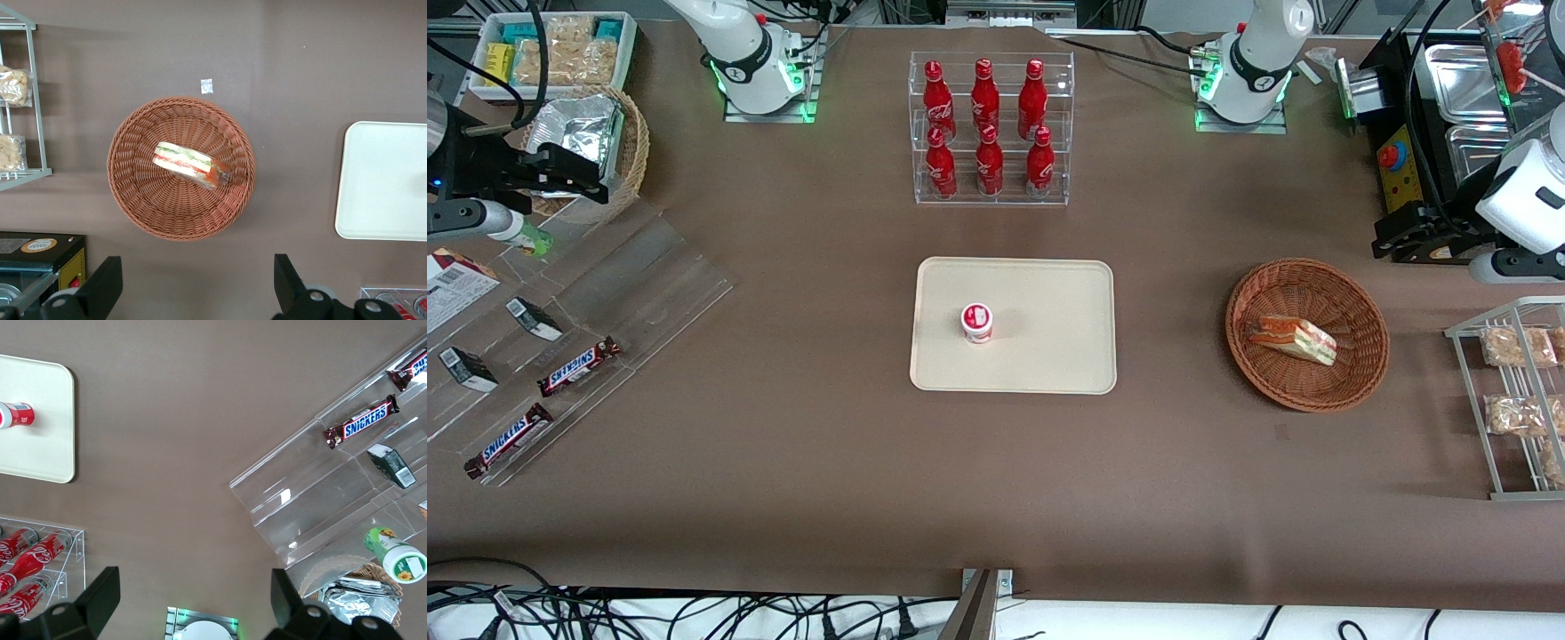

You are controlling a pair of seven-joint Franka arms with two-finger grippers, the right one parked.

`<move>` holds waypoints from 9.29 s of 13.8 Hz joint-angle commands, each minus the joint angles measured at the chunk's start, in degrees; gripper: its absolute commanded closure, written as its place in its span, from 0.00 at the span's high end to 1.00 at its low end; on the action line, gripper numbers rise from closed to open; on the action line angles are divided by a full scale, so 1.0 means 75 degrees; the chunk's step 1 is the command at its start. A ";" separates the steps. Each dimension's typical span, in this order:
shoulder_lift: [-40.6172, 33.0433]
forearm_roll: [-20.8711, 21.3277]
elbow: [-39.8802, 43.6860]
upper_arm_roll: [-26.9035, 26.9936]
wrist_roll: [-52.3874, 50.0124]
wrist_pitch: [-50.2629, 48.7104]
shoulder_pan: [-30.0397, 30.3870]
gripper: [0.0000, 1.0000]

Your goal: Place sandwich from basket to tray

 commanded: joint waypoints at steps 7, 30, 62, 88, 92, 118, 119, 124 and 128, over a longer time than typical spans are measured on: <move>0.0371 -0.0068 0.0033 -0.0025 -0.0437 -0.0257 -0.0116 1.00; 0.1321 0.1760 -0.3751 -0.0177 -0.9112 0.5318 -0.0034 1.00; 0.1379 0.1832 -0.3018 -0.0528 -0.8504 0.4130 0.0188 0.00; 0.2924 0.0914 -0.1151 -0.4173 -0.4272 0.3949 -0.0596 0.00; 0.3476 0.1255 -0.1210 -0.4161 -0.4412 0.4383 -0.0714 0.00; 0.2589 0.3017 0.0653 -0.4185 -0.8022 0.2181 -0.0024 1.00; 0.2308 0.2736 0.0653 -0.4196 -0.7964 0.2145 0.0268 1.00; 0.1825 0.1949 0.0653 -0.4220 -0.7297 0.1619 0.0844 1.00; 0.1439 0.1212 0.0665 -0.4057 -0.6234 0.1302 0.1220 1.00</move>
